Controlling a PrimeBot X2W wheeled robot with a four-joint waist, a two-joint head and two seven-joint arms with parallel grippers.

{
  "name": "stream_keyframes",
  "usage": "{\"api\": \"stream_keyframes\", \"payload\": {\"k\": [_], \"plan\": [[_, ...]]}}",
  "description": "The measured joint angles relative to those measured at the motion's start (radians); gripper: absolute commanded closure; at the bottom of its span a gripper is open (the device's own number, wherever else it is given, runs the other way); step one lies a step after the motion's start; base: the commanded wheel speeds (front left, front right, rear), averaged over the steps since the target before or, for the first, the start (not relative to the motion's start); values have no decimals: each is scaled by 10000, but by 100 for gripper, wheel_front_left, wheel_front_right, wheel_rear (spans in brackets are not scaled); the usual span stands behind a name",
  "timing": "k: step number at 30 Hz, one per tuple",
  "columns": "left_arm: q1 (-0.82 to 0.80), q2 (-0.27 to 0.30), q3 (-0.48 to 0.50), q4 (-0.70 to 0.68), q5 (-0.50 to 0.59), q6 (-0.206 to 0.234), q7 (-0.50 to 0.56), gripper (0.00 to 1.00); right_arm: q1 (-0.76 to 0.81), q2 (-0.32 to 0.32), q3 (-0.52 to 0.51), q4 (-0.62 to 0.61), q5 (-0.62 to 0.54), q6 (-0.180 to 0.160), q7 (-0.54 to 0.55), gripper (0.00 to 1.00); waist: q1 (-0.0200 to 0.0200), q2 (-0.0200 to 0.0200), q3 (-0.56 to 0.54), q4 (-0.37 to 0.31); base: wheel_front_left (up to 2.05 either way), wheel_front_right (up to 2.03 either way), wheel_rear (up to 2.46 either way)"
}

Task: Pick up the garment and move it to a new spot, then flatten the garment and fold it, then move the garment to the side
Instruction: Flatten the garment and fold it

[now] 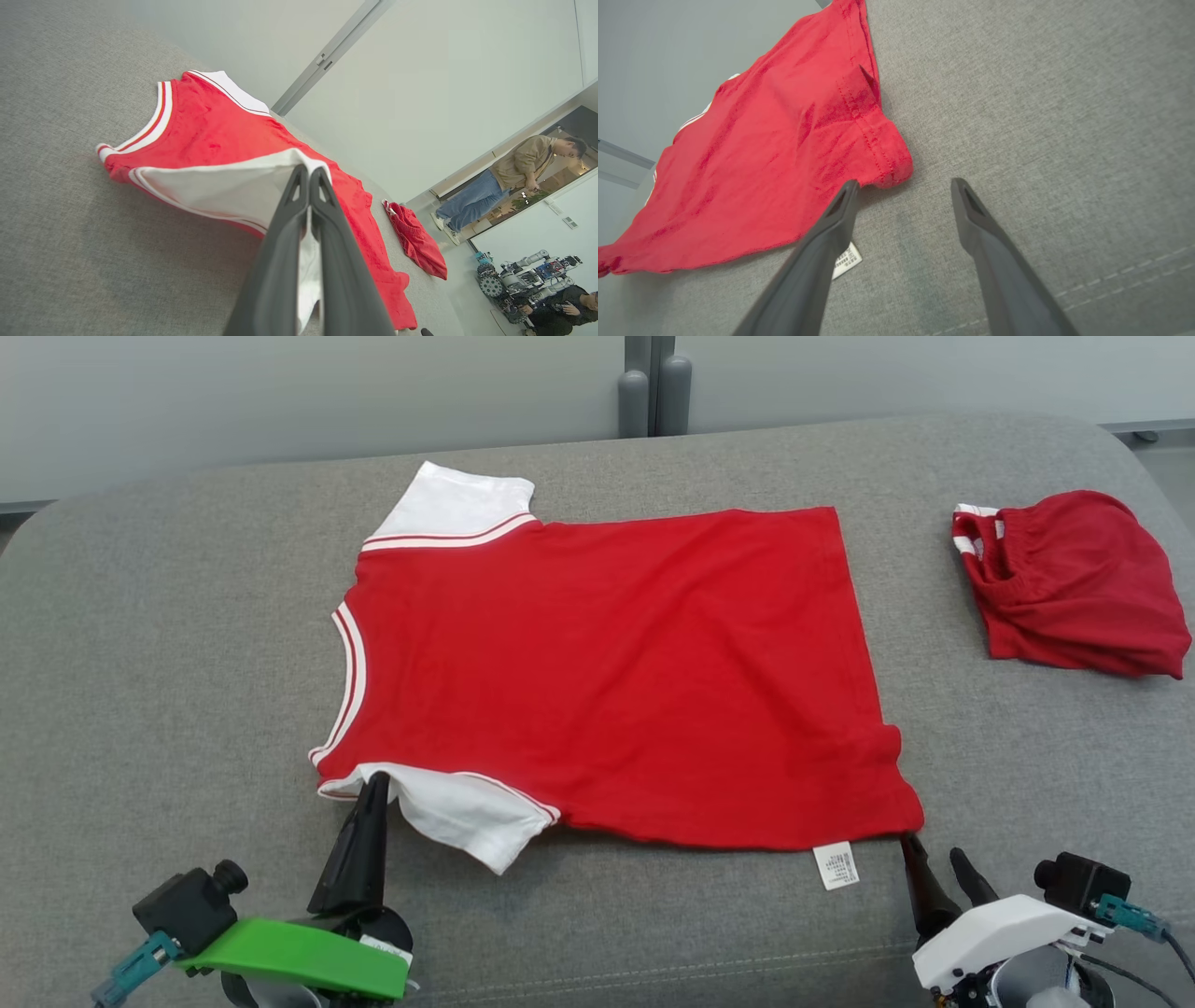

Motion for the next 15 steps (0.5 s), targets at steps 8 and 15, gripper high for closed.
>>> {"api": "stream_keyframes", "payload": {"k": [8,15], "plan": [[18,-2,359,-209,-19,2,-130,100,-478,107,-309,543,972,190,94,0,0,0,123,140,0,0,0],[85,-4,499,-316,-21,105,-178,100,-574,134,-167,934,1271,324,150,0,0,0,137,196,0,0,0]]}}
